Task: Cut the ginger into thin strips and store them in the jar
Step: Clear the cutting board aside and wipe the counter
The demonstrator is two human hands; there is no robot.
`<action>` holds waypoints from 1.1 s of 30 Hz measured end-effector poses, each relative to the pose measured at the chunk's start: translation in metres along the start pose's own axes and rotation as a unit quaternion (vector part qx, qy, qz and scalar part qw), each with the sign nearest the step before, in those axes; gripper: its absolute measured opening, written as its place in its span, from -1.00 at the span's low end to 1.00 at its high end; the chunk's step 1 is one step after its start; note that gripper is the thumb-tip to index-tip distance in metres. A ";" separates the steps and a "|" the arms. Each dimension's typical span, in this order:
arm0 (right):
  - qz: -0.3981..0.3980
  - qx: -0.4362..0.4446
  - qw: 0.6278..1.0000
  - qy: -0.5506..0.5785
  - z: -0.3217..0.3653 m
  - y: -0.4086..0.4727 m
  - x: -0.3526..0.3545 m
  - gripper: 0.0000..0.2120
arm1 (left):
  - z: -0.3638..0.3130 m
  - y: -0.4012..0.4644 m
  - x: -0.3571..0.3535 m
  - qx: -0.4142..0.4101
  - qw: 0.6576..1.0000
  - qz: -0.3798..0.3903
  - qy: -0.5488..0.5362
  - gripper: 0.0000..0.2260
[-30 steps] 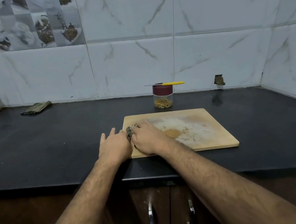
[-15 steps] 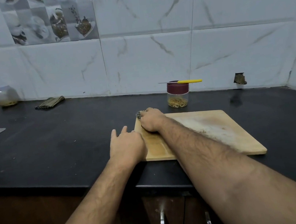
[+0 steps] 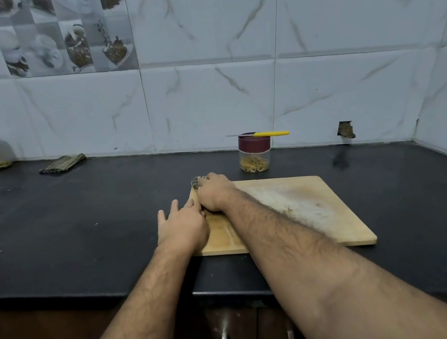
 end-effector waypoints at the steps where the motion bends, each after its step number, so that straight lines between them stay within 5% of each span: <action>1: -0.010 0.001 1.000 0.017 0.000 -0.007 0.004 -0.43 | 0.000 -0.001 0.000 0.005 1.000 0.002 0.018 -0.55; 8: -0.051 -0.084 0.995 0.029 -0.093 -0.022 -0.007 -0.36 | -0.002 -0.004 0.002 0.038 0.998 -0.018 0.039 -0.55; 13: -0.068 -0.135 0.988 0.031 -0.110 -0.062 0.013 -0.48 | -0.007 -0.008 -0.001 0.057 0.998 -0.023 0.024 -0.56; 27: -0.026 0.053 0.998 0.023 -0.004 -0.147 0.038 -0.52 | -0.015 -0.010 0.002 0.095 0.994 0.025 -0.045 -0.61; 33: -0.065 0.050 0.991 0.101 -0.030 -0.202 0.026 -0.52 | -0.019 -0.014 0.000 0.101 0.994 0.010 -0.029 -0.61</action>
Point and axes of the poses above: each hand's wrist, its own y-axis towards the middle knuckle, its own x-axis out of the back of the hand, z = x × y, the point moved 3 cm from there along y, towards the middle knuckle, and after that the axes turned 6 degrees about x, right-handed, at the moved point
